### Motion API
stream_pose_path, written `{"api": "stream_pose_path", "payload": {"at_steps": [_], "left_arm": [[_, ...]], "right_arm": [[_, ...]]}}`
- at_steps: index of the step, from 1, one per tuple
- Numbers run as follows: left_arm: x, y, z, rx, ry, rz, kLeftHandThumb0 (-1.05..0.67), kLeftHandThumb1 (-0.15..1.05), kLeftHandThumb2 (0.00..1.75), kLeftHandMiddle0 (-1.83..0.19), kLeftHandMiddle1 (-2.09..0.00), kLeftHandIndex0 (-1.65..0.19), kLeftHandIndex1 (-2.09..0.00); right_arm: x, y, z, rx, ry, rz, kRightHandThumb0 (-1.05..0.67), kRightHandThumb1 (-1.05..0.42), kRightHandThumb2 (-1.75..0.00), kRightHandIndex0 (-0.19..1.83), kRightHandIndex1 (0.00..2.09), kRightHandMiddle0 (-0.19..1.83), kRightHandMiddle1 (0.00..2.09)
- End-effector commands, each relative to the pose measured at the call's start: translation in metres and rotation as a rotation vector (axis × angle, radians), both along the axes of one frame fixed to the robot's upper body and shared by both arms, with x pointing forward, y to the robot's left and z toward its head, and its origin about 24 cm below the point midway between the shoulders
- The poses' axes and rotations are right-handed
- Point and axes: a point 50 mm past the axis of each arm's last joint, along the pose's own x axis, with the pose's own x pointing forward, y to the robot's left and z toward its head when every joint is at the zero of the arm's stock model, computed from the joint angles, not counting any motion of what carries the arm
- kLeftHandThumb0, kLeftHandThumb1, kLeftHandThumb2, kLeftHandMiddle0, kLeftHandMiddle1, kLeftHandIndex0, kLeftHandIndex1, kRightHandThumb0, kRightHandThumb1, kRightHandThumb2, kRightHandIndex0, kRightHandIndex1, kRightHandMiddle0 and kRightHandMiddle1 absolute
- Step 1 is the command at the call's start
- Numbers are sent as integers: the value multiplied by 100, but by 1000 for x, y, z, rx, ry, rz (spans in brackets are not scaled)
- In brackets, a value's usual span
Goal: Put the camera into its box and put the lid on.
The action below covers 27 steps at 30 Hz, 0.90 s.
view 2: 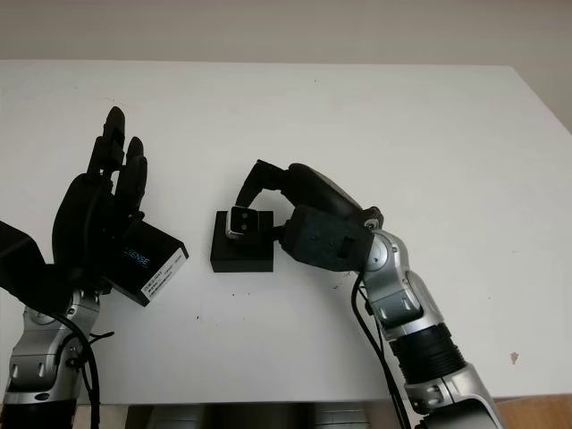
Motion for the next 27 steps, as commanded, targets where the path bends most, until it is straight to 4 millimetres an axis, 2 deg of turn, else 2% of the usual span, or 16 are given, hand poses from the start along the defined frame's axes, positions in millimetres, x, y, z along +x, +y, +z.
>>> {"api": "stream_pose_path", "payload": {"at_steps": [1,27], "left_arm": [[-1,-1,3,11,-15,0,-75,105,42,19,0,19,0],[-2,-3,3,4,-15,-1,-76,105,41,19,0,19,0]], "right_arm": [[1,2,5,7,-24,16,-36,-98,-5,40,9,35,176],[-4,-3,-1,-92,-9,23,-38,-99,-6,40,7,34,176]]}}
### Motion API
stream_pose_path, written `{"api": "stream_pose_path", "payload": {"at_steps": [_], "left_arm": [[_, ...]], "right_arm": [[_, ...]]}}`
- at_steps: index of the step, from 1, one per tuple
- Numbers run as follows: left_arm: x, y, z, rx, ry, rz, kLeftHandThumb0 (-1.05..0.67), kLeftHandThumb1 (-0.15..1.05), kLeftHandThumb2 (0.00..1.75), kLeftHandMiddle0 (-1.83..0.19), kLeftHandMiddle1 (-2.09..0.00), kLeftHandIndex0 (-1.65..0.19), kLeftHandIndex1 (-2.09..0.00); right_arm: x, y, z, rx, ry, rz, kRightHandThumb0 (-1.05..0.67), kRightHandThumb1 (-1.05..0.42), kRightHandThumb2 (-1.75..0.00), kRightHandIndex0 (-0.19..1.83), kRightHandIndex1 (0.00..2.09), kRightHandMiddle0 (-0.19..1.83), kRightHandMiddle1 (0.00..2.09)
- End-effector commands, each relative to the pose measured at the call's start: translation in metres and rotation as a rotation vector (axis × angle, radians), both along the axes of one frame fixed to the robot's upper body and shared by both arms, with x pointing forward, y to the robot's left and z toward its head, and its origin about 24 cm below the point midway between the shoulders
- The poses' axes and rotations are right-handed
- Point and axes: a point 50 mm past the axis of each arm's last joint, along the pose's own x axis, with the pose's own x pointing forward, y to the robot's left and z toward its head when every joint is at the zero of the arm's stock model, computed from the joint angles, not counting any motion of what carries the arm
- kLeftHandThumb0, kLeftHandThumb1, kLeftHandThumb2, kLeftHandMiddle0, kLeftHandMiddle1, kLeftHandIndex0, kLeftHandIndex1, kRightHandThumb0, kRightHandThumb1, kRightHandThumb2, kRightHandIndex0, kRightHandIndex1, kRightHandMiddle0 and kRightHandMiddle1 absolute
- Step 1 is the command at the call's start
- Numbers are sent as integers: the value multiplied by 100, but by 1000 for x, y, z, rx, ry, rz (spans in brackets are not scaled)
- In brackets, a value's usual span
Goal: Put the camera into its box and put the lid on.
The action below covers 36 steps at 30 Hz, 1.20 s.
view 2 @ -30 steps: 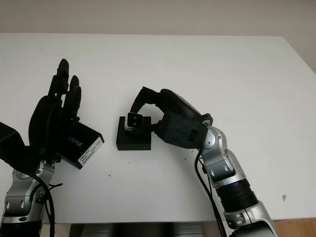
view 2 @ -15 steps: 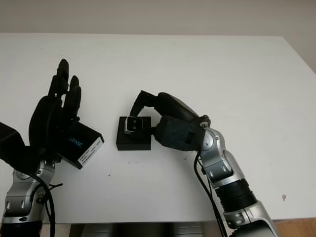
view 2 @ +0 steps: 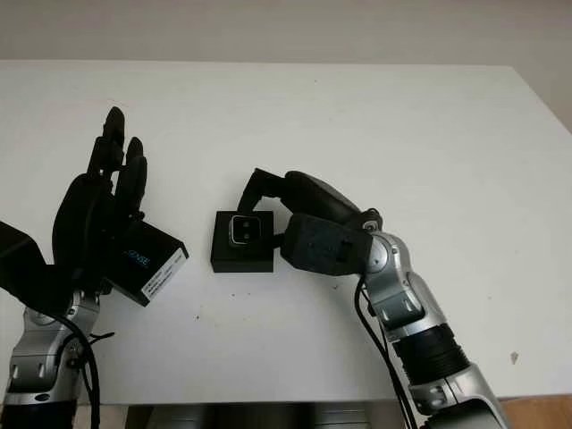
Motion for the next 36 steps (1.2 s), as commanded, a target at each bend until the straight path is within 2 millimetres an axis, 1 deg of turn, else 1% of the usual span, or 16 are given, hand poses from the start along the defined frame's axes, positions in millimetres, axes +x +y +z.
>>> {"api": "stream_pose_path", "payload": {"at_steps": [1,11,16,23,27,33,36], "left_arm": [[-2,-2,3,7,-17,-4,-75,105,41,19,0,19,0],[-3,-3,3,-8,-16,-6,-75,105,39,19,0,19,0],[-2,-2,3,7,-20,-12,-75,105,41,19,0,19,0],[-2,-4,3,-6,-20,-12,-75,105,41,19,0,19,0],[-2,-4,3,-7,-20,-11,-75,105,40,19,0,19,0],[-3,-5,4,-5,-20,-15,-75,105,40,19,0,19,0],[-3,-5,3,-2,-19,-15,-75,105,41,19,0,19,0]], "right_arm": [[-2,-3,1,-21,-17,-5,-38,-99,-5,40,6,34,176],[-4,-3,0,-49,-18,-31,-38,-99,-5,40,6,35,177],[-6,-3,0,-67,-28,-43,-38,-100,-6,40,6,35,178],[-9,-4,3,-106,-50,-63,-38,-100,-5,41,6,34,176],[-12,-2,6,-145,-93,-75,-39,-100,-5,43,7,34,175],[-17,0,7,-196,-153,-69,-41,-99,-5,46,8,36,180],[-18,1,8,-224,-175,-56,-42,-100,-6,46,8,35,180]]}}
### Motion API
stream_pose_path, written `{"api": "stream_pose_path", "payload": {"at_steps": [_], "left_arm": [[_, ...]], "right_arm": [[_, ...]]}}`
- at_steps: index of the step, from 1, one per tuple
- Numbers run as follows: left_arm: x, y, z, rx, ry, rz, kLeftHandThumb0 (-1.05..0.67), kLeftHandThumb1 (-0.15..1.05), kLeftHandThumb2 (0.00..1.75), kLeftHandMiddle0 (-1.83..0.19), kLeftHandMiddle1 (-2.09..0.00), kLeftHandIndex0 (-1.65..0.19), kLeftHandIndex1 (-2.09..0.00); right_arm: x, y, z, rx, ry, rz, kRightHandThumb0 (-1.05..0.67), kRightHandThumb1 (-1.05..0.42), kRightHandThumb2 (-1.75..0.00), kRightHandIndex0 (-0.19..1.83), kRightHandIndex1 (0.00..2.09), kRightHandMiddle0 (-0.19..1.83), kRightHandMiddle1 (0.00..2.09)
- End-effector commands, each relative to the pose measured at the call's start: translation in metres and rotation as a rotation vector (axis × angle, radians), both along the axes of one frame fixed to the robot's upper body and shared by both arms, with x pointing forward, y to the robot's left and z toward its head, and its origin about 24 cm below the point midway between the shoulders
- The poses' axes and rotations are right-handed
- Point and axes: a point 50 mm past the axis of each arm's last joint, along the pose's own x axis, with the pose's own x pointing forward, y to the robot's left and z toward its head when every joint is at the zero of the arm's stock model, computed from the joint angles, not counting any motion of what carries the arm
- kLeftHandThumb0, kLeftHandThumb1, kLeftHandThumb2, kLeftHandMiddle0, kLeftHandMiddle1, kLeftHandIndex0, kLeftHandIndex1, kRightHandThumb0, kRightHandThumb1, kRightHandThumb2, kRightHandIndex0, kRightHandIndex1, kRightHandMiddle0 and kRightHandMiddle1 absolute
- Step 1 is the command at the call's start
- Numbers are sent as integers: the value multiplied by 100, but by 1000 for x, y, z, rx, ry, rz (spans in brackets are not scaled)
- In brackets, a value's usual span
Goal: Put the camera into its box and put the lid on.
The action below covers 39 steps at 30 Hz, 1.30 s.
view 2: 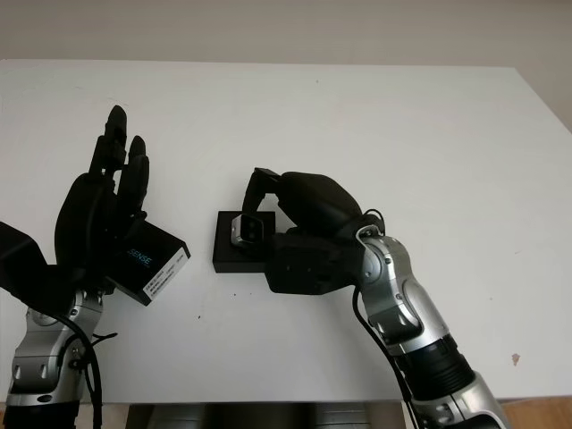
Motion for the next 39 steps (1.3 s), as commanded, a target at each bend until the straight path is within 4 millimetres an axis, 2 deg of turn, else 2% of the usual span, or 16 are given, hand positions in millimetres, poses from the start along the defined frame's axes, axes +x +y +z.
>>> {"api": "stream_pose_path", "payload": {"at_steps": [1,3,5,7,8,10,12,13,18,24,30,34,38,39], "left_arm": [[-2,-1,2,5,-10,-3,-75,105,41,19,0,19,0],[-3,-1,2,3,-11,-4,-75,105,41,19,0,19,0],[-3,-2,1,3,-10,-4,-75,105,40,19,0,19,0],[-3,-2,1,0,-9,-4,-76,105,40,19,0,19,0],[-3,-2,1,0,-9,-5,-76,105,40,19,0,19,0],[-3,-2,1,2,-10,-7,-76,105,39,19,0,19,0],[-3,-2,1,10,-12,-10,-76,105,40,19,0,19,0],[-3,-2,1,9,-11,-11,-75,105,40,19,0,19,0],[-4,-3,0,3,-9,-14,-75,105,39,19,0,19,0],[-4,-5,-1,12,-4,-12,-75,105,41,19,0,19,0],[-5,-7,-2,2,-2,-11,-75,105,40,19,0,19,0],[-5,-7,-2,-1,-3,-14,-74,105,41,19,0,19,0],[-5,-7,-2,-4,-3,-13,-74,105,41,19,0,19,0],[-5,-7,-2,-5,-2,-13,-75,105,41,19,0,19,0]], "right_arm": [[-3,-4,-4,-47,-8,4,-42,-100,-6,46,7,35,179],[-4,-3,-4,-56,-23,17,-43,-100,-6,46,7,35,178],[-5,-2,-3,-59,-37,28,-46,-100,-5,45,6,36,167],[-6,-1,-3,-94,-35,44,-56,-100,-5,32,3,18,122],[-7,-1,-2,-116,-29,55,-58,-100,-5,29,2,17,107],[-7,0,-2,-171,-24,80,-67,-101,-6,11,2,10,56],[-8,0,-1,-221,-20,92,-72,-101,-5,-5,1,4,25],[-8,0,-1,-233,-19,93,-73,-101,-5,-8,1,3,20],[-9,-2,-1,-259,-19,93,-72,-100,-5,-15,1,0,12],[-8,-5,-2,-230,-42,71,-72,-99,-5,-12,4,4,12],[-6,-12,-4,-81,-90,28,-70,-97,-5,2,10,18,16],[-2,-18,-9,97,-89,-9,-65,-93,-4,21,19,29,19],[-2,-22,-13,236,-98,-35,-64,-92,-5,38,27,41,29],[-3,-22,-13,265,-106,-41,-64,-91,-5,40,29,39,40]]}}
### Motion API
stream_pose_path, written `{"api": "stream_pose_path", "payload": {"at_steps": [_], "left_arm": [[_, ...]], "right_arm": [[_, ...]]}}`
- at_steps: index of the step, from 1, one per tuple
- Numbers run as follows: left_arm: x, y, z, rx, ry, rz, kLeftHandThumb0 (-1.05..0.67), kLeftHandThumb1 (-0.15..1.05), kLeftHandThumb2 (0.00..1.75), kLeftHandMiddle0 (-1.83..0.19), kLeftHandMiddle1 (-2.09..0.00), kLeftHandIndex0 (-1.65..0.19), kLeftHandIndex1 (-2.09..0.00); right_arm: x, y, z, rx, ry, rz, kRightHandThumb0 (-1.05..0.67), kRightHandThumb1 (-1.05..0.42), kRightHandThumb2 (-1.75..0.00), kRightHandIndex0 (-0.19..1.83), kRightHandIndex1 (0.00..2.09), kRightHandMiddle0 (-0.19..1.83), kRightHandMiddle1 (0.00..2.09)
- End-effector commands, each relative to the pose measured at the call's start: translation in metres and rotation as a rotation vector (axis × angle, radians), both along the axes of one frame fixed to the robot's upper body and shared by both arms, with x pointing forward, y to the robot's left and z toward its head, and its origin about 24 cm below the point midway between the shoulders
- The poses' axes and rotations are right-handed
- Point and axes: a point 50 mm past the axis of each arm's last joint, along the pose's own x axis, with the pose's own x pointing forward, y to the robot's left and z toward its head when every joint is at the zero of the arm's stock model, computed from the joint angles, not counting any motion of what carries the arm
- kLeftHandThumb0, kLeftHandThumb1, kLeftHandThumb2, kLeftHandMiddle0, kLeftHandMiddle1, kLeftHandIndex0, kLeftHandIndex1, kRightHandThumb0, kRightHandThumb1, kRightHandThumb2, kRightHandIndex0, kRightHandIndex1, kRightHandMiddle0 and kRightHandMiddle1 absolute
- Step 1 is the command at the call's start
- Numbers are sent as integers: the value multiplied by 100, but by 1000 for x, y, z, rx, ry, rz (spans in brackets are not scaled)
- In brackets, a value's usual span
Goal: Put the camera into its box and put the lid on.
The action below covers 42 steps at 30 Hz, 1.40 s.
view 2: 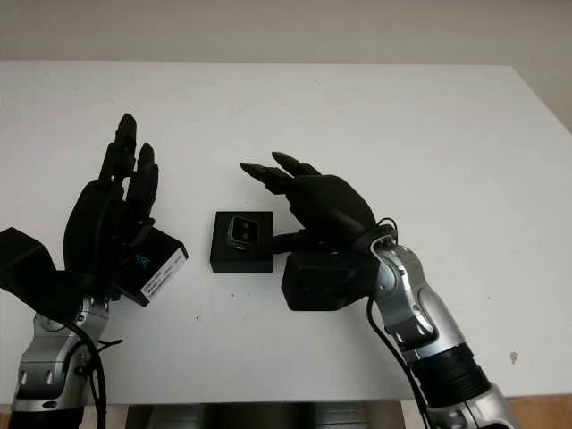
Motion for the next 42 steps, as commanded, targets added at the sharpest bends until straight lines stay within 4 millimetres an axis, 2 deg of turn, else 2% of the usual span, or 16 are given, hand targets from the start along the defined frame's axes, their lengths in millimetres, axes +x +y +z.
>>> {"api": "stream_pose_path", "payload": {"at_steps": [1,3,6,14,19,22,25,27,35,39,42], "left_arm": [[-2,-1,3,-6,-17,-1,-75,105,40,19,0,19,0],[-2,0,3,-3,-18,-1,-74,105,40,19,0,19,0],[-1,0,3,-2,-21,-1,-74,105,40,19,0,19,0],[2,1,5,-1,-39,-16,-73,105,41,19,0,19,0],[4,1,6,-4,-42,-21,-74,105,42,19,0,19,0],[4,1,7,-1,-46,-16,-73,105,42,19,0,19,0],[4,2,8,-11,-44,-5,-75,105,40,19,0,19,0],[4,2,8,-9,-45,-7,-75,105,40,19,0,19,0],[3,1,9,-10,-42,-10,-74,105,39,19,0,19,0],[4,-1,9,-29,-40,0,-76,105,37,19,0,19,0],[4,-1,8,-24,-43,-2,-75,105,38,19,0,19,0]], "right_arm": [[-2,-1,-1,66,-12,-10,-64,-91,-5,40,31,32,57],[-4,-1,0,98,-20,-13,-65,-91,-5,38,34,20,83],[-7,-3,6,90,-32,-3,-68,-92,-6,37,36,16,94],[-3,-21,63,-88,-85,64,-71,-91,-5,29,32,8,89],[-1,-20,73,-177,-97,79,-74,-90,-5,26,36,0,95],[-2,-17,76,-265,-88,85,-74,-90,-5,23,36,-2,94],[-3,-12,73,-346,-56,102,-73,-91,-5,20,33,3,70],[-1,-8,67,-364,-36,102,-72,-91,-5,19,31,3,61],[2,3,53,-425,-128,81,-74,-91,-5,33,40,16,66],[-1,11,44,-445,-200,61,-79,-93,-6,20,88,22,73],[-4,15,40,-432,-204,55,-79,-94,-6,15,100,22,76]]}}
